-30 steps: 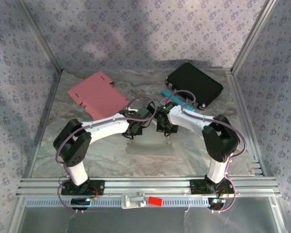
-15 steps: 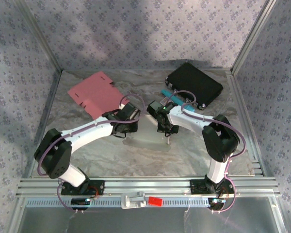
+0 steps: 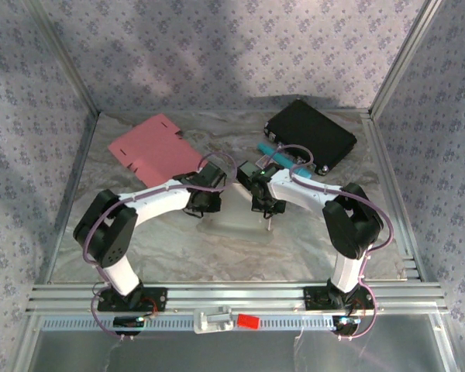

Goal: Fold the paper box

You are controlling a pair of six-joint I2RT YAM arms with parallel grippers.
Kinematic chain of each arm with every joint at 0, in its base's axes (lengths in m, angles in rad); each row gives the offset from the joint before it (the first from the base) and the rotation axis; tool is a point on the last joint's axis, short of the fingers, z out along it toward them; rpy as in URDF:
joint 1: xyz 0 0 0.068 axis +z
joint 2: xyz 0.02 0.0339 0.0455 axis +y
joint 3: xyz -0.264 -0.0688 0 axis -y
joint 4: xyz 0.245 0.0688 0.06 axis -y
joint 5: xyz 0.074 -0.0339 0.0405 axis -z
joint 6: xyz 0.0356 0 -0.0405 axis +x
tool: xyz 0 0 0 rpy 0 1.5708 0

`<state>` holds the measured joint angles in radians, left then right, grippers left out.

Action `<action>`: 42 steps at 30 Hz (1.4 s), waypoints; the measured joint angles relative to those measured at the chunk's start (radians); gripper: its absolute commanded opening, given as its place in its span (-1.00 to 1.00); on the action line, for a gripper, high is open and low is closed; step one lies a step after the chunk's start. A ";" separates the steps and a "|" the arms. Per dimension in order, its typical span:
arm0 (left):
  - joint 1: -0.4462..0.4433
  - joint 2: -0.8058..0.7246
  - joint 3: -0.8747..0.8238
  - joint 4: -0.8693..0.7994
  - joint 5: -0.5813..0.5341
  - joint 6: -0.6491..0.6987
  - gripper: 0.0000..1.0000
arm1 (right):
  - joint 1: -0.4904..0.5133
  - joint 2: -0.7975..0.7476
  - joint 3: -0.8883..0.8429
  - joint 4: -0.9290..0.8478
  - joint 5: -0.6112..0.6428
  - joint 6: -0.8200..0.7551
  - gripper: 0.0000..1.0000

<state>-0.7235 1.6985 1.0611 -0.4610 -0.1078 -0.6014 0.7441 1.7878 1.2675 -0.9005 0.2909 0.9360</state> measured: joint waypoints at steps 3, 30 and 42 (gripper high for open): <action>0.003 0.019 0.006 0.016 0.008 0.006 -0.76 | 0.000 0.000 0.000 0.001 -0.001 0.000 -1.00; 0.043 -0.155 0.117 -0.090 -0.008 -0.100 -0.21 | -0.034 0.082 0.074 -0.059 -0.017 0.019 -1.00; 0.211 -0.387 0.121 -0.220 0.048 -0.140 -0.34 | -0.174 0.121 0.067 -0.138 -0.252 0.335 -1.00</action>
<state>-0.5125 1.3117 1.1824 -0.6815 -0.0601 -0.7418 0.5701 1.9083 1.3346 -1.0386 0.0387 1.2705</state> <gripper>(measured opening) 0.342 0.051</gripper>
